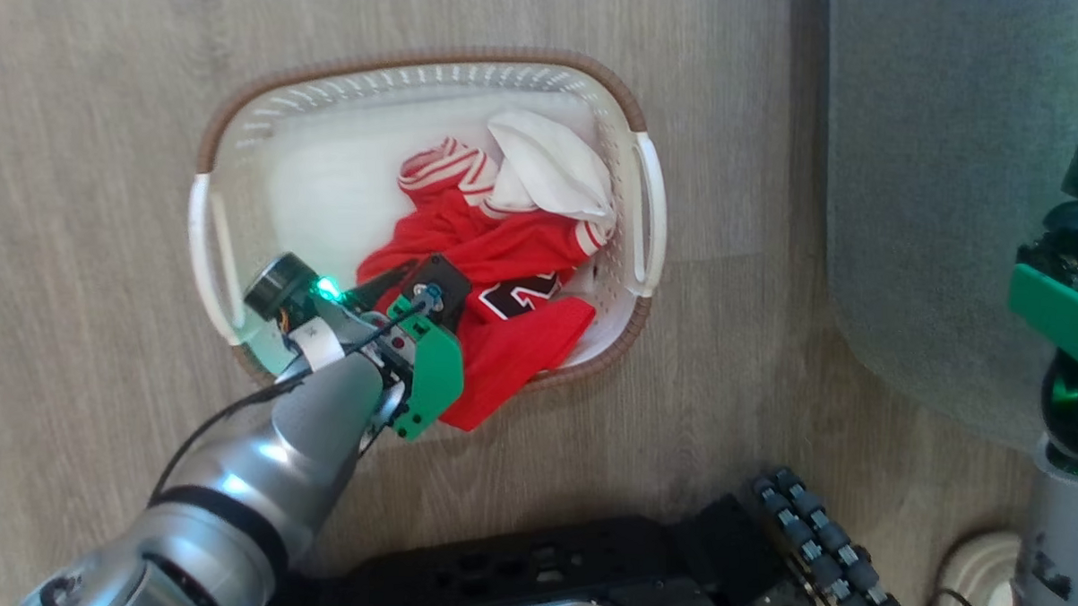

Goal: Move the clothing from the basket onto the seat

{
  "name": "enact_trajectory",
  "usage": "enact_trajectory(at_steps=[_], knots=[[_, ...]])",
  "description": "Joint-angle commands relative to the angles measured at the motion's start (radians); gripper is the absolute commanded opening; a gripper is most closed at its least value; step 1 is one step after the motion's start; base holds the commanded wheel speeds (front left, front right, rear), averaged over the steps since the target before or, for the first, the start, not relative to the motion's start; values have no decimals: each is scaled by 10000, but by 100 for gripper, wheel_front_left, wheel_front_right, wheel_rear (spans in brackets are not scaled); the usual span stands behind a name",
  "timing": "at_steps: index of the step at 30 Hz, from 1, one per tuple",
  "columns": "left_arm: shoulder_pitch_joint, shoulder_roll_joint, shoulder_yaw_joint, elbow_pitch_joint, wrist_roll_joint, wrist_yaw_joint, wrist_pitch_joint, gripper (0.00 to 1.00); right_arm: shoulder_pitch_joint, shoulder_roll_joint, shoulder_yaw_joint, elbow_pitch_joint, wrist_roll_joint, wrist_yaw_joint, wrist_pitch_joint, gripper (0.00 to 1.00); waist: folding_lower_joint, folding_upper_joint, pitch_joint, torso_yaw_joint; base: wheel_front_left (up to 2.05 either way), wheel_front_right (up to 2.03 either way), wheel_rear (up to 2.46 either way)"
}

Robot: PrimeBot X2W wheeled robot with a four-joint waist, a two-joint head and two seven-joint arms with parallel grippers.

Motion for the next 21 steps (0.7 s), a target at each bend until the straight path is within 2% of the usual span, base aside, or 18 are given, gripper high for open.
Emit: enact_trajectory(at_steps=[1, 16, 17, 19, 20, 21], knots=[[-9, 50, -38, 44, -86, 92, 24, 100, 148, 3, 229, -537, 153, -4, -63, 100, -2, 0, 222, -169, 0, 0, 0], [-710, 49, -303, 1002, -401, 172, 368, 100, 141, 3, 120, -891, 537, -4, -63, 100, -2, 0, 777, -591, 0, 0, 0], [-746, 49, -314, 1045, -411, 168, 387, 92, 133, 3, 109, -905, 551, -4, -63, 100, -2, 0, 798, -607, 0, 0, 0], [-826, 49, -333, 1113, -431, 153, 406, 47, 112, 3, 85, -922, 579, -4, -63, 100, -2, 0, 837, -632, 0, 0, 0], [-871, 49, -339, 1140, -443, 148, 416, 30, 103, 3, 77, -919, 585, -4, -63, 100, -2, 0, 848, -639, 0, 0, 0], [-911, 49, -343, 1164, -458, 146, 420, 7, 91, 3, 69, -907, 591, -4, -63, 100, -2, 0, 851, -641, 0, 0, 0]])
